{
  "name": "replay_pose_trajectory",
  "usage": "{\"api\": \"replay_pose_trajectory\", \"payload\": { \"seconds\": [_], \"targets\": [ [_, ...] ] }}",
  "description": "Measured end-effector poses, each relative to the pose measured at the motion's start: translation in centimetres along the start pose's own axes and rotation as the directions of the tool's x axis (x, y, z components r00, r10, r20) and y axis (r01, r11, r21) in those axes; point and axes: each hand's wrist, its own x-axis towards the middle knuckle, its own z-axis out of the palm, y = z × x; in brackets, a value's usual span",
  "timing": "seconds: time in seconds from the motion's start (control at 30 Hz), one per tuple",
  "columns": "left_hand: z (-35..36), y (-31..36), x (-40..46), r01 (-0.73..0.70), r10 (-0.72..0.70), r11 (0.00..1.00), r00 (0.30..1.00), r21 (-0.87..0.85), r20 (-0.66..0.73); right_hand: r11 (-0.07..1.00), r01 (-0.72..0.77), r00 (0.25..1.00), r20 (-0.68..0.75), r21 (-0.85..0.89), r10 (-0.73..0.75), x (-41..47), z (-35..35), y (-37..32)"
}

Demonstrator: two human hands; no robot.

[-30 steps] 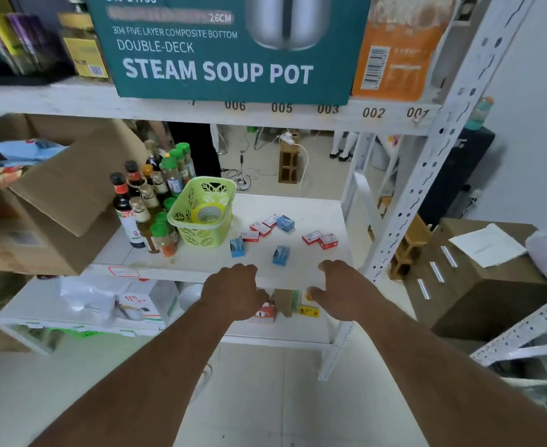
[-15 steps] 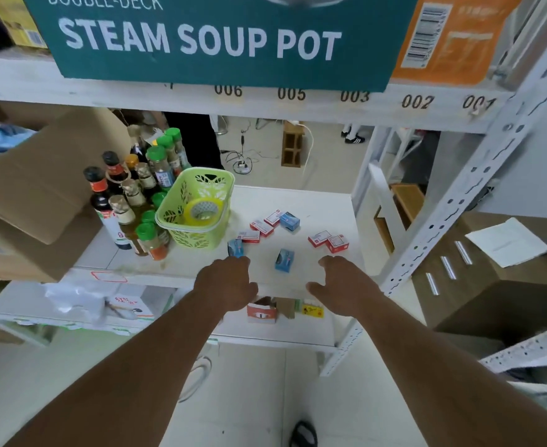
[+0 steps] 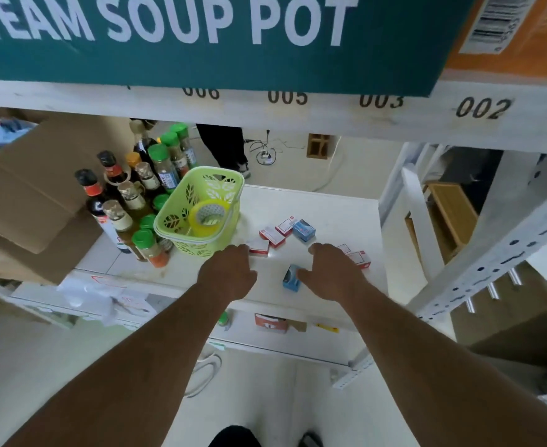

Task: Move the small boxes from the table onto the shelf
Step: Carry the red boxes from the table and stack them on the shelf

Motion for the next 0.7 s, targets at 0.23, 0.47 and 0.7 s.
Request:
{"api": "replay_pose_trajectory", "payload": {
  "seconds": [0.23,0.47,0.7],
  "targets": [
    [0.8,-0.6,4.1,-0.020,0.020,1.000,1.000,0.007,0.018,0.999,-0.030,1.000,0.008,-0.026,0.030,4.0,0.5,-0.6],
    [2.5,-0.7,7.8,-0.106,0.107,0.994,0.994,0.022,-0.037,0.999,-0.052,0.998,-0.036,-0.003,0.052,8.0,2.5,-1.9],
    [4.2,-0.8,11.5,-0.101,0.104,0.989,0.994,0.108,-0.023,0.996,-0.036,0.993,-0.111,0.082,0.045,12.6,5.6,-2.8]
  ]
}}
